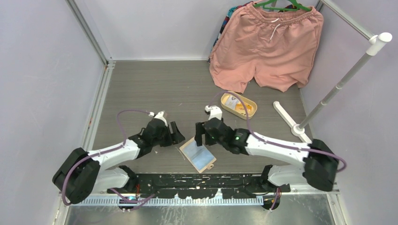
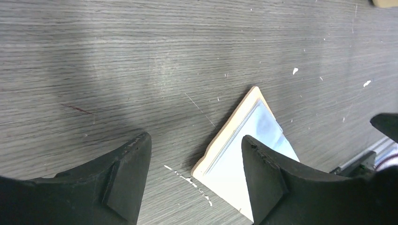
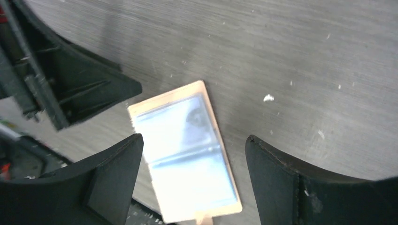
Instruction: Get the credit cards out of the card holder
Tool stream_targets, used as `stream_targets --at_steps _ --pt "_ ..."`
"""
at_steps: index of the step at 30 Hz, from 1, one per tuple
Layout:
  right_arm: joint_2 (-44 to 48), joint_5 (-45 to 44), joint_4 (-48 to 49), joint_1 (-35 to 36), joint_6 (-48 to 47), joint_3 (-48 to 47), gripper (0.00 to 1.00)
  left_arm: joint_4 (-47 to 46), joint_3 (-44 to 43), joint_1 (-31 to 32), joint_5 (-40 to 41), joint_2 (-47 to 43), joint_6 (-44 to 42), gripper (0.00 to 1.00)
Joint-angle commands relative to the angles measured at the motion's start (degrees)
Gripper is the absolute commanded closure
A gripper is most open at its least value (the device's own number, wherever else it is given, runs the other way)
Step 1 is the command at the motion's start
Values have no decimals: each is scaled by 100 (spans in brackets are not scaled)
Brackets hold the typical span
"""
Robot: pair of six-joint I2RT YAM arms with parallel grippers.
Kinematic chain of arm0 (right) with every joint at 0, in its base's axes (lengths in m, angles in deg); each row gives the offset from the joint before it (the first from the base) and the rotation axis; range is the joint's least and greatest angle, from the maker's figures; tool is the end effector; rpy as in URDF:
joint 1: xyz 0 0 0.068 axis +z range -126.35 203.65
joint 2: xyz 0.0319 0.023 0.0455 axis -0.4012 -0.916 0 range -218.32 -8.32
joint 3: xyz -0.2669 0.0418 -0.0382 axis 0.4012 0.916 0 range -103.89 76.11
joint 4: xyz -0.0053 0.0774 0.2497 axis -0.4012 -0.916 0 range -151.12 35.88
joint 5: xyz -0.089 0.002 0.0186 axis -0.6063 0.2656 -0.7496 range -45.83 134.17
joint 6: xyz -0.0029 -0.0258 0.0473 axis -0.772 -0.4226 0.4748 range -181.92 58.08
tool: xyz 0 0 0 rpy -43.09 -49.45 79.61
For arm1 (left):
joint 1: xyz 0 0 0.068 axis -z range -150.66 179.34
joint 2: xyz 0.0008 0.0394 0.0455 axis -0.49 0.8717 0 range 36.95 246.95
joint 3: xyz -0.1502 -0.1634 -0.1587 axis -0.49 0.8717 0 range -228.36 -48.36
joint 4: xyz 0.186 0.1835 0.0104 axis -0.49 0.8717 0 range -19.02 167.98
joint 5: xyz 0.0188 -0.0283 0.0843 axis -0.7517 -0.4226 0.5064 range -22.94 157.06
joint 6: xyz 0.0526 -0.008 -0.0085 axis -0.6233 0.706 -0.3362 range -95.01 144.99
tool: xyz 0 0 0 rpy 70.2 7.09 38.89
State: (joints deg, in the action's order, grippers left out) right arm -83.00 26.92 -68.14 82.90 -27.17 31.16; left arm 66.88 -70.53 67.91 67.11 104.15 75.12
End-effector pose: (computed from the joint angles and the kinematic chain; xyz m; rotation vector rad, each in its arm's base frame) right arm 0.1476 0.2273 0.2240 -0.3481 2.3164 0.4882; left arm 0.1691 -0.1347 0.1543 -0.2440 2.4055 -0.7709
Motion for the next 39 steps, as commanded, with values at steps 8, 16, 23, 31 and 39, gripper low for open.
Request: stream_targets --at_steps 8,16,23,31,39 --pt "1535 694 -1321 69 1894 924 18 -401 -527 -248 -2883 1408 -1039 38" --pt "2109 1443 -779 70 3142 1838 24 -912 -458 -244 -3349 2011 -899 41" --pt "1890 2093 -415 66 3733 2223 25 -938 -395 -241 -3405 2157 -908 43" --pt "2278 2116 -452 65 4347 2599 32 -748 -362 -245 -3250 2132 -987 44" --pt "1737 1928 431 60 4504 2780 54 -847 -295 -244 -3271 2216 -911 47"
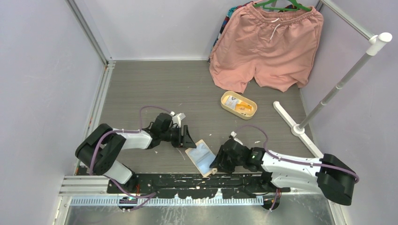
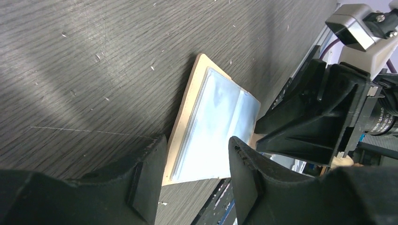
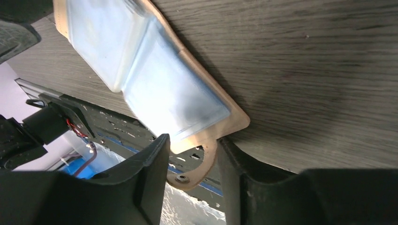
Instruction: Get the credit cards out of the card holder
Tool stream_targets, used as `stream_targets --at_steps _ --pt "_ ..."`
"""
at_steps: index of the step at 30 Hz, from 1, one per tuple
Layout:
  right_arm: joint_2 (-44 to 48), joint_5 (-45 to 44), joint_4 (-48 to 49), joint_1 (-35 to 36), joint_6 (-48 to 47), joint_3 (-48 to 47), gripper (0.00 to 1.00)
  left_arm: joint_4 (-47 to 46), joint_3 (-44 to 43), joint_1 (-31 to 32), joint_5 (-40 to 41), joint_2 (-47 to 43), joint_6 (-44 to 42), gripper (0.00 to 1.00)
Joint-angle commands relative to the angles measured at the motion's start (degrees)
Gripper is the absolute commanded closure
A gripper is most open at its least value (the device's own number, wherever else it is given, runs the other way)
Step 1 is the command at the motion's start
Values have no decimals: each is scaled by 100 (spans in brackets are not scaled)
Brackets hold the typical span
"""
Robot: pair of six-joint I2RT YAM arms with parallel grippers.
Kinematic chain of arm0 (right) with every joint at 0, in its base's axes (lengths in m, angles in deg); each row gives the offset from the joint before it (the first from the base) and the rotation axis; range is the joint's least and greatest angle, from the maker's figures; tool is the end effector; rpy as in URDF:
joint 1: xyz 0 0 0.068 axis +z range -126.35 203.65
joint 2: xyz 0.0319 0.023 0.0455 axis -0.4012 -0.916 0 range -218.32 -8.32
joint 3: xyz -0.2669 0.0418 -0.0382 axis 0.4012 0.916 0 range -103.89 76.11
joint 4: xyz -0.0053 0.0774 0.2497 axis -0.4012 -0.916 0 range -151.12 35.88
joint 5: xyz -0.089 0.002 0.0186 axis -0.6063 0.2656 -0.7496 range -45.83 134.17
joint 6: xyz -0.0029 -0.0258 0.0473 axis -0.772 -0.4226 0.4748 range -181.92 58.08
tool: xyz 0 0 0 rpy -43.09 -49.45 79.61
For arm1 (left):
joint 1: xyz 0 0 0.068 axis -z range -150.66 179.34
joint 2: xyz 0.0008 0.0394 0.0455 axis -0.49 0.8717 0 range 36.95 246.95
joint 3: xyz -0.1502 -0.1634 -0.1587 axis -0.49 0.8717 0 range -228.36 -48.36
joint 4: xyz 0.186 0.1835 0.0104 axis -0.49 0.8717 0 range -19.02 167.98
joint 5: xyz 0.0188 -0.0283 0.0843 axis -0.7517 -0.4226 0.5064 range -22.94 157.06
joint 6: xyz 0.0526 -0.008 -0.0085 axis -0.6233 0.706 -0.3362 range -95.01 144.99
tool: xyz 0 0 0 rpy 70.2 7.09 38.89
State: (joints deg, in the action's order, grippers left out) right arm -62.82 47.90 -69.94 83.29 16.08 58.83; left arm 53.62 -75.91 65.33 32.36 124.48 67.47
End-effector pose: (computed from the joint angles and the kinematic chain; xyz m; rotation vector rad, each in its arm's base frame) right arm 0.0809 0.1426 0.1405 0.4203 2.7944 0.9138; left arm 0.1979 -0.1687 0.1253 0.2044 2.5632 -1.3236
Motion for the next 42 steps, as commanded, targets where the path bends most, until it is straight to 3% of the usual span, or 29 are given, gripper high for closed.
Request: stream_targets --at_steps 1,4,7,8,17,21,31,37,42 --pt "-387 -177 716 19 169 7 58 486 276 16 213 143 -136 47" --pt "-635 -208 969 -21 119 -12 73 541 338 14 271 1 -109 47" --pt "-787 -185 1160 -181 7 -9 98 591 413 16 350 -113 -76 50" --pt "-817 -149 1235 -253 -41 2 99 601 442 14 373 -144 -67 50" --pt "-982 534 901 -1896 -1278 -278 99 518 778 11 755 -561 281 54" --pt "-1478 832 793 -2431 -1956 -653 99 179 989 14 904 -714 640 54" --pt "-3096 1325 1184 -2667 -2604 -1546 99 -707 1289 14 1143 -800 1398 54" --pt "-3236 1359 1112 -2664 -2742 -1690 99 230 1472 15 1998 -2057 1559 55" --pt "-3272 1380 1097 -2683 -2801 -1673 99 1235 1653 11 2781 -3409 1589 49"
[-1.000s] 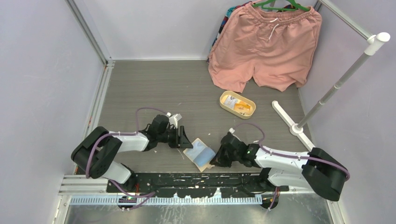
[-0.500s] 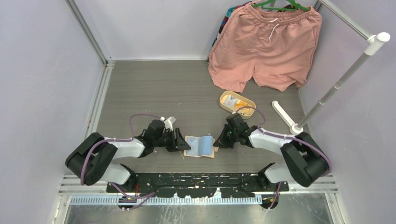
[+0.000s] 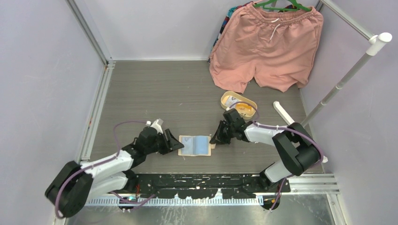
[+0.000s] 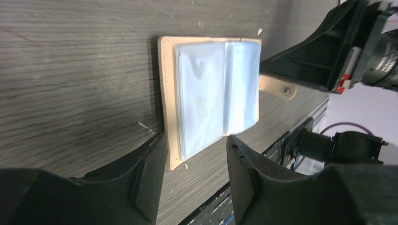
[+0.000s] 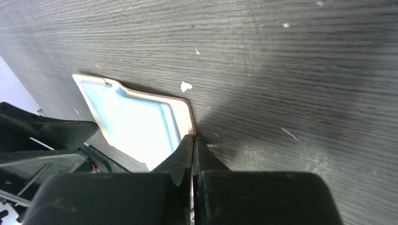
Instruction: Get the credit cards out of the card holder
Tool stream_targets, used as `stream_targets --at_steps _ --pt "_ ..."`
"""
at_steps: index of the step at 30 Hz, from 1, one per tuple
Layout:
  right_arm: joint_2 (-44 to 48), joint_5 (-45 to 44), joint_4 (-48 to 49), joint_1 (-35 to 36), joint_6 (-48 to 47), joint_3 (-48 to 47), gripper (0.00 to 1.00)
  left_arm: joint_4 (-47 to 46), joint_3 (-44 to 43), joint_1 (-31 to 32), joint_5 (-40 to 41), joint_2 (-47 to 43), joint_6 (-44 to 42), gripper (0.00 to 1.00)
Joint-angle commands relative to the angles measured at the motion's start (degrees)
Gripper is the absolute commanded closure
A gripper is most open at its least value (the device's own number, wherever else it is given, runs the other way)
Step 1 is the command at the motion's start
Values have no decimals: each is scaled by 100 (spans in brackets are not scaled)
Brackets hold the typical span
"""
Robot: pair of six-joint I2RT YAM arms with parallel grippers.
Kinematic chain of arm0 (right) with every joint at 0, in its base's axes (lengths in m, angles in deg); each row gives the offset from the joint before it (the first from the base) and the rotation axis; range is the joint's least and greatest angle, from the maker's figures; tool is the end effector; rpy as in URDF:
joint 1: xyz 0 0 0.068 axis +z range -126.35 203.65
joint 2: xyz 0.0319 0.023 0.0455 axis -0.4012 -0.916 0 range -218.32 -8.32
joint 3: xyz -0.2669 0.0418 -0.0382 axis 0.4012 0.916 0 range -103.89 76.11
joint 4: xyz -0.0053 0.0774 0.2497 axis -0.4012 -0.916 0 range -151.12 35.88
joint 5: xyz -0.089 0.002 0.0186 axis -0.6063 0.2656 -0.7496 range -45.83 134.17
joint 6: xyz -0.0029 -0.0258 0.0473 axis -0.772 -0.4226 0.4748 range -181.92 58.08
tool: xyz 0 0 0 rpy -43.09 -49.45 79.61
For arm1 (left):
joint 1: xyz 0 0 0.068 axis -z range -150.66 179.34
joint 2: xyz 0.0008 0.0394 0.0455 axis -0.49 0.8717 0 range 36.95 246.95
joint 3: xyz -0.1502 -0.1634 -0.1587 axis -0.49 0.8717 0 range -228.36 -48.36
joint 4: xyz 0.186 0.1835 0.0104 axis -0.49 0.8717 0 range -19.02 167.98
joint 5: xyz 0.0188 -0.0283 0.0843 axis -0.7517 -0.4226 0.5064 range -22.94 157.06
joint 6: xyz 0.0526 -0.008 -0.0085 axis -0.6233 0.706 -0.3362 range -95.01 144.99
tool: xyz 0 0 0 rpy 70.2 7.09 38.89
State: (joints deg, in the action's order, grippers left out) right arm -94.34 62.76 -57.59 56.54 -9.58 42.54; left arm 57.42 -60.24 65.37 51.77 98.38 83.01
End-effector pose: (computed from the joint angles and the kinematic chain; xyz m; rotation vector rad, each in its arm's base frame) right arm 0.2113 0.1501 0.1299 0.3315 2.7594 0.9103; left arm 0.1450 -0.1170 0.1343 -0.3018 2.4289 -1.1341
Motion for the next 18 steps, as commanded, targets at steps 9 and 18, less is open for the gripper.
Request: stream_targets --at_steps 9,18 --pt "-231 -53 -96 -14 -261 -77 99 1702 14 -12 1073 -1070 -21 45" --pt "-248 -55 -119 -10 -290 -107 99 414 243 -14 663 -146 262 44"
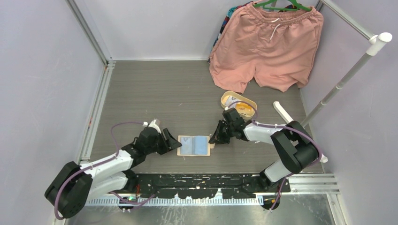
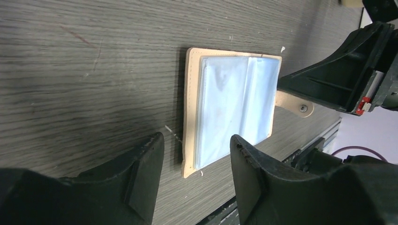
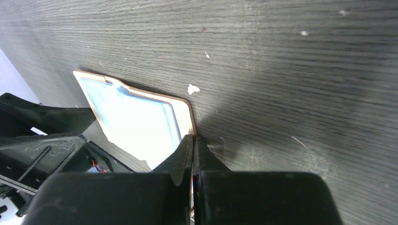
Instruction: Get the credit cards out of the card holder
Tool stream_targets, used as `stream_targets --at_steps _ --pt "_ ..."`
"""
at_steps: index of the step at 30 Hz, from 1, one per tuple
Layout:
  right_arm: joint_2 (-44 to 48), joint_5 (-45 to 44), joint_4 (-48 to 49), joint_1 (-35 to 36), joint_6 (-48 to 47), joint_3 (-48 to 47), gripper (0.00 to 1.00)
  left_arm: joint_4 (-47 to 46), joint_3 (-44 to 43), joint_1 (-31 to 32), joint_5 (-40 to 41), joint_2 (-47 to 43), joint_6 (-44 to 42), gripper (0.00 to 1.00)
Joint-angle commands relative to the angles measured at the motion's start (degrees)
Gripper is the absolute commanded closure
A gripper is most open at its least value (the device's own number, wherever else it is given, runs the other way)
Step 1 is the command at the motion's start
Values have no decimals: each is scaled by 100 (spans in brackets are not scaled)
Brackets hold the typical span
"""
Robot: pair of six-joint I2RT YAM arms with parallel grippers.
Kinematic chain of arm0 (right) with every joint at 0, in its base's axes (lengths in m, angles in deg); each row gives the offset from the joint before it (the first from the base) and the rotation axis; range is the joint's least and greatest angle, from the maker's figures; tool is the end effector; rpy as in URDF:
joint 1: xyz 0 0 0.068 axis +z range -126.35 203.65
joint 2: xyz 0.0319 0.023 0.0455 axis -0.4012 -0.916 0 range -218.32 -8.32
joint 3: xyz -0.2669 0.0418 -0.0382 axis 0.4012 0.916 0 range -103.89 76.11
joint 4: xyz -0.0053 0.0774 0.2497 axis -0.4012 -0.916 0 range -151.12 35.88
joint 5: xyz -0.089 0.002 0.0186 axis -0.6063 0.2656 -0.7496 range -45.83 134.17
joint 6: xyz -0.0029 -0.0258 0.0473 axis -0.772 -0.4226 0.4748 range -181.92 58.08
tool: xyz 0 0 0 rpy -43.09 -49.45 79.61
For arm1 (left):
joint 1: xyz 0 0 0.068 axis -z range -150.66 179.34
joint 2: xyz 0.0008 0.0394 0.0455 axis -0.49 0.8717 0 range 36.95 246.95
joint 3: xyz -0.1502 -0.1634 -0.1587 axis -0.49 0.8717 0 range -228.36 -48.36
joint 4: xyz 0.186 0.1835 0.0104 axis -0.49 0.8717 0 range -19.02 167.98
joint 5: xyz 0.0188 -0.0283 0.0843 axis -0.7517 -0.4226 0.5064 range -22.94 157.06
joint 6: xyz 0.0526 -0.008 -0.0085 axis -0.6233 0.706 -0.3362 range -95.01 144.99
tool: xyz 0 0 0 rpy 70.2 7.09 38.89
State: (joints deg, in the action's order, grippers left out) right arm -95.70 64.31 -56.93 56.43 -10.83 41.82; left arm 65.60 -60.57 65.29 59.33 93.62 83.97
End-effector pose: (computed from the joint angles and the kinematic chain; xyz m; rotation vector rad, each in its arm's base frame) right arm 0.2147 0.1528 0.1284 0.2924 2.7663 0.9362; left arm 0.1403 -0.1075 0.1365 -0.4133 2.4248 -0.9750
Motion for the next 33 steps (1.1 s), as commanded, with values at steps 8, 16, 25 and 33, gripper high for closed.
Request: stream_targets --at_steps 8,16,25,33 --pt "-100 -196 -134 -17 -178 31 99 -1806 733 -58 -413 706 849 43" --pt "-105 -168 -80 -34 -182 77 99 -2990 842 -135 -860 1430 1217 43" --pt "-12 -145 -62 -60 -189 183 99 -2444 862 -175 -563 1021 1154 65" --pt "-83 -76 11 -68 -193 181 99 -1469 922 -240 -288 -18 1098 69"
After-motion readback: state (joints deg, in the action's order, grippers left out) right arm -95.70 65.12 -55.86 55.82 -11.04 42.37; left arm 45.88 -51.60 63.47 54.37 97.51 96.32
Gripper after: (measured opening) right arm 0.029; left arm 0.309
